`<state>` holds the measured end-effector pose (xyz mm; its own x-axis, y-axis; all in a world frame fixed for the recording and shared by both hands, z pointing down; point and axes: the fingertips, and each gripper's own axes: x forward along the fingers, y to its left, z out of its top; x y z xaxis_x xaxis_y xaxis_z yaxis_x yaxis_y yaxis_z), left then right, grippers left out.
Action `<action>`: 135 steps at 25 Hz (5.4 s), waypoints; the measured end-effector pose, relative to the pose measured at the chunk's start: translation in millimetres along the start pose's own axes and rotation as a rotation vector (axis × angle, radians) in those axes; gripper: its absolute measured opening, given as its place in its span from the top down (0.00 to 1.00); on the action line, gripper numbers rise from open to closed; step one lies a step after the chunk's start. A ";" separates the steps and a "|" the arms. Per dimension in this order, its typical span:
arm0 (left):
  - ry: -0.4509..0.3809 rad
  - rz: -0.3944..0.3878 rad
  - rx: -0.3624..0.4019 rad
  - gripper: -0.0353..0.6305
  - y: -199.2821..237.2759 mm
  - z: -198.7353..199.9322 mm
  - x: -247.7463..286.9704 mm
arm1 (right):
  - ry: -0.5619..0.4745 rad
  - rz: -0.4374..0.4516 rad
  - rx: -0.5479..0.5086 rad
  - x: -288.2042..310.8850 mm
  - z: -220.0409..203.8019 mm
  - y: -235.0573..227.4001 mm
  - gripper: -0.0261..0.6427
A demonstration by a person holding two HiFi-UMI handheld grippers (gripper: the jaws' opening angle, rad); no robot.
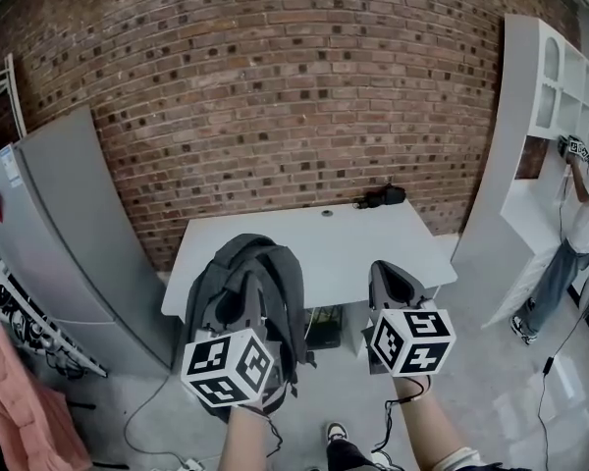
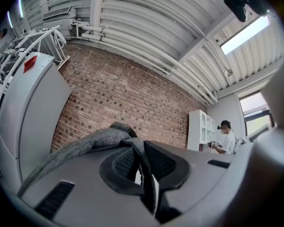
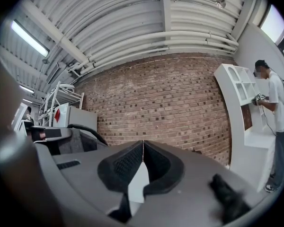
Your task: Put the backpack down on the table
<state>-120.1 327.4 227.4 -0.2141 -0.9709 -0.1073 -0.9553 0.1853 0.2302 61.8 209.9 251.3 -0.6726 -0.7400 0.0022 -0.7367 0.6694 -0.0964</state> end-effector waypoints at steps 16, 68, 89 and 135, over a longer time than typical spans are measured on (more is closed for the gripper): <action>-0.050 0.035 0.019 0.89 5.5 19.8 98.8 | -0.018 0.064 -0.015 110.7 17.8 -31.2 0.92; -0.075 0.113 -0.010 0.89 108.7 28.4 387.3 | 0.046 0.125 -0.017 433.4 8.3 -98.5 0.92; -0.042 0.127 -0.019 0.89 196.6 23.0 492.6 | 0.099 0.105 0.004 566.6 -14.0 -85.8 0.92; 0.021 0.201 -0.017 0.88 157.9 -65.6 528.6 | 0.286 0.122 0.041 574.0 -95.4 -149.6 0.92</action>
<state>-370.7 -166.4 270.5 -0.3957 -0.9176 -0.0372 -0.8902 0.3733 0.2612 -220.7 -308.6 361.9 -0.7527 -0.6016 0.2672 -0.6497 0.7445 -0.1537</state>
